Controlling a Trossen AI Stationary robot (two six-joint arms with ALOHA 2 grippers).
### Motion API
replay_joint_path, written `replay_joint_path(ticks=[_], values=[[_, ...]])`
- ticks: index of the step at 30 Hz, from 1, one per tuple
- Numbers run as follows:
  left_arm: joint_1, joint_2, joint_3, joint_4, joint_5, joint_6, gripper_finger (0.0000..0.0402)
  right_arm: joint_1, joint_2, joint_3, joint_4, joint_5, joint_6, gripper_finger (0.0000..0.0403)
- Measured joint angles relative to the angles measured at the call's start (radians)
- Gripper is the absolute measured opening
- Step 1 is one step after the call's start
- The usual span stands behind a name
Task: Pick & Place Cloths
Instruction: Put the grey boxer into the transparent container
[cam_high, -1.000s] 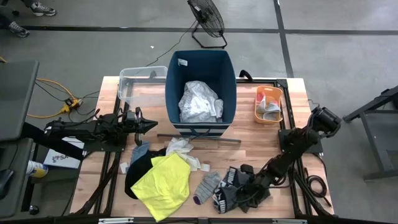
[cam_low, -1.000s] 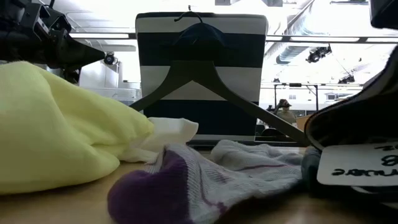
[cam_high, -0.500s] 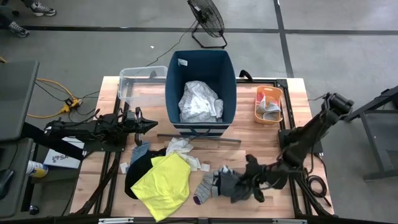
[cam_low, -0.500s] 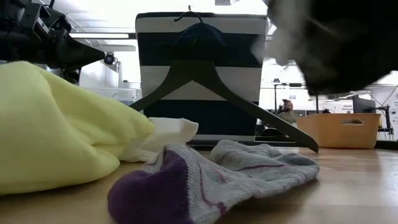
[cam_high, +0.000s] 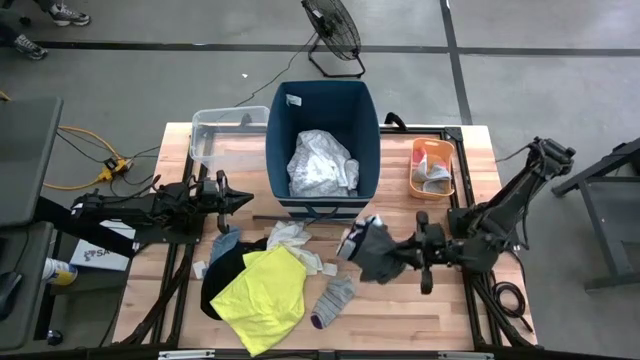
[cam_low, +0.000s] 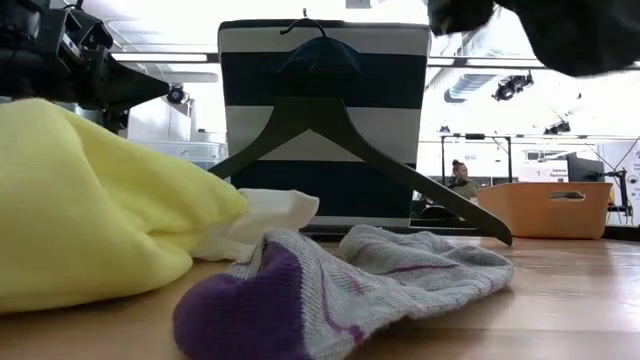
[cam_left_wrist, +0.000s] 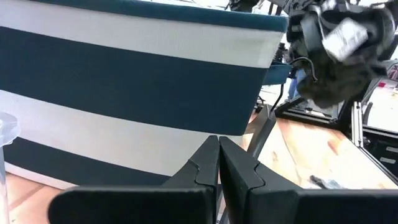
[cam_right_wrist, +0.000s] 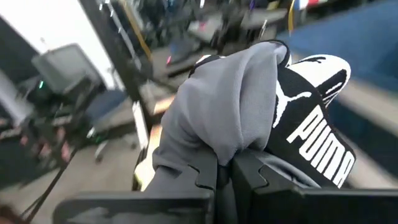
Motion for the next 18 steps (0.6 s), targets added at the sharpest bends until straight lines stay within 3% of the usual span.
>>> replay_joint_path(ticks=[5,8,13,18], values=[[0.0,0.0,0.0,0.0,0.0,-0.02,0.001,-0.006,-0.036,0.0,0.126,0.117,-0.158,0.0005],[0.0,0.0,0.0,0.013,0.001,-0.114,0.001,-0.032,-0.046,0.0,0.216,0.14,-0.246,0.0005],[0.0,0.0,0.0,0.053,0.012,-0.187,0.001,-0.106,-0.049,0.001,0.336,0.121,-0.385,0.0005],[0.0,0.005,0.032,0.109,0.087,-0.191,0.001,-0.199,-0.049,0.001,0.416,0.007,-0.4,0.0005]])
